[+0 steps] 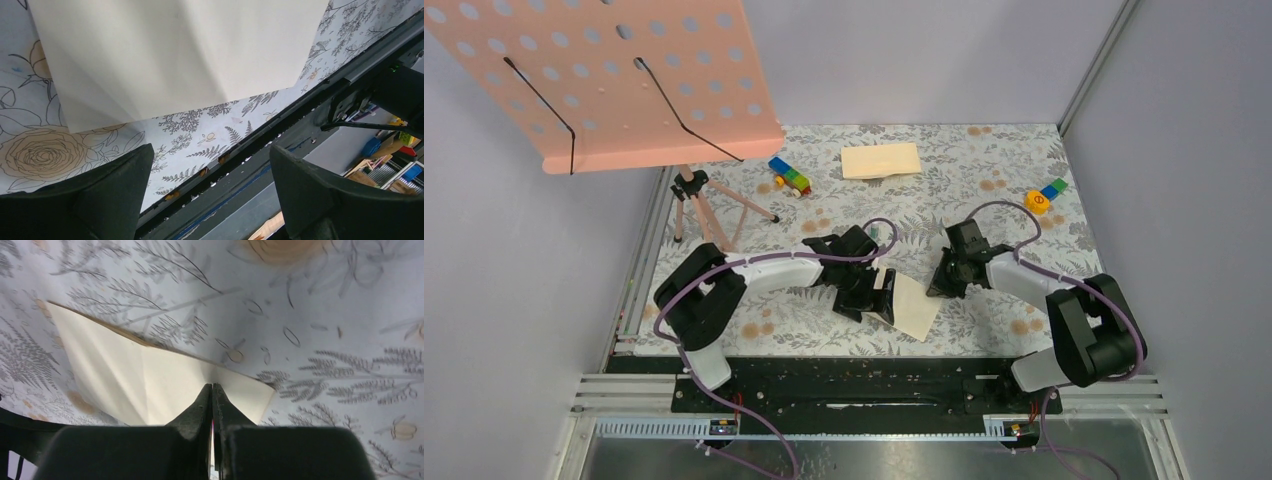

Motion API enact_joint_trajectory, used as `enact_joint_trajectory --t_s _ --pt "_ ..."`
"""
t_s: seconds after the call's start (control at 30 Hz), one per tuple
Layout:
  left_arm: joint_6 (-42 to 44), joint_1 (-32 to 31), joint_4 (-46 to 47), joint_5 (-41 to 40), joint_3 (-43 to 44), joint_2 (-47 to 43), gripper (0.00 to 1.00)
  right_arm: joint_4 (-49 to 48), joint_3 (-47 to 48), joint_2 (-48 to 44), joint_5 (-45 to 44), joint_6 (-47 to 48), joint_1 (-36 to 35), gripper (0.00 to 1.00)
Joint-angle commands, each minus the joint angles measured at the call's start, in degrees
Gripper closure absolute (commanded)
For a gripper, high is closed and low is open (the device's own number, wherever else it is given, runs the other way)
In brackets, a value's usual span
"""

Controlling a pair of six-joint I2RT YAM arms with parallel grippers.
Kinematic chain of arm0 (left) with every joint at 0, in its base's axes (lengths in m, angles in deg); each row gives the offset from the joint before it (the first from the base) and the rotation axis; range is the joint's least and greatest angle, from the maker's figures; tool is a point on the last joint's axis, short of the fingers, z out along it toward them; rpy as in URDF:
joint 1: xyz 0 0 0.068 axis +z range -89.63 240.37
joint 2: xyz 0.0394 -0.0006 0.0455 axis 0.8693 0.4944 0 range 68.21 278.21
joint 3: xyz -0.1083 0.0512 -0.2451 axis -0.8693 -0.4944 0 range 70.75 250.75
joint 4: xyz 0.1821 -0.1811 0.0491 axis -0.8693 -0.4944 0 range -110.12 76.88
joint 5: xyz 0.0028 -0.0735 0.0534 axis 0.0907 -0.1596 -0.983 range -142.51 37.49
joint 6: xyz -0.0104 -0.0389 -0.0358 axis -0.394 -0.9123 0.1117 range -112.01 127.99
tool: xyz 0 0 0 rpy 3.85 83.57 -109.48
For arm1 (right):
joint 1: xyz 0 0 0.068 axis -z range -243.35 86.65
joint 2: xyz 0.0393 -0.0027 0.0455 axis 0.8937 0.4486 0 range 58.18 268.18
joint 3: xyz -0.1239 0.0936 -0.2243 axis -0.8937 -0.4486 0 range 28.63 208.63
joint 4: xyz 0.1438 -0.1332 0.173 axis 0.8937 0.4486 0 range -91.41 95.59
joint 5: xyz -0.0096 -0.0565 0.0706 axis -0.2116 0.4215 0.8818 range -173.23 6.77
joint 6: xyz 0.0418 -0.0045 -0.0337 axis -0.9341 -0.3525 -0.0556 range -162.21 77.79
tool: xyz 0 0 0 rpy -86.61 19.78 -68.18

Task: Place the letter into the envelope and seal it
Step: Fold the letter at the center of the board.

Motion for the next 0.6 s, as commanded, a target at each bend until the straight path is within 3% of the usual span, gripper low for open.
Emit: enact_joint_trajectory --t_s 0.0,0.13,0.23,0.43,0.57 --pt "1.7 0.0 0.5 -1.0 3.5 -3.5 0.12 -1.6 5.1 -0.1 -2.4 5.6 -0.2 1.00" --pt "3.0 1.0 -0.8 -2.6 7.8 -4.2 0.15 1.4 7.2 -5.2 -0.6 6.8 -0.2 1.00" --pt "3.4 2.4 -0.1 -3.0 9.3 -3.4 0.17 4.6 6.2 -10.3 -1.2 6.1 -0.2 0.87" --pt "1.1 5.7 3.2 -6.0 8.4 -1.4 0.20 10.7 -3.2 -23.8 -3.7 -3.0 -0.2 0.84" --pt "0.7 5.9 4.9 -8.3 8.2 1.7 0.19 11.6 -12.0 -34.2 -4.7 -11.1 -0.2 0.59"
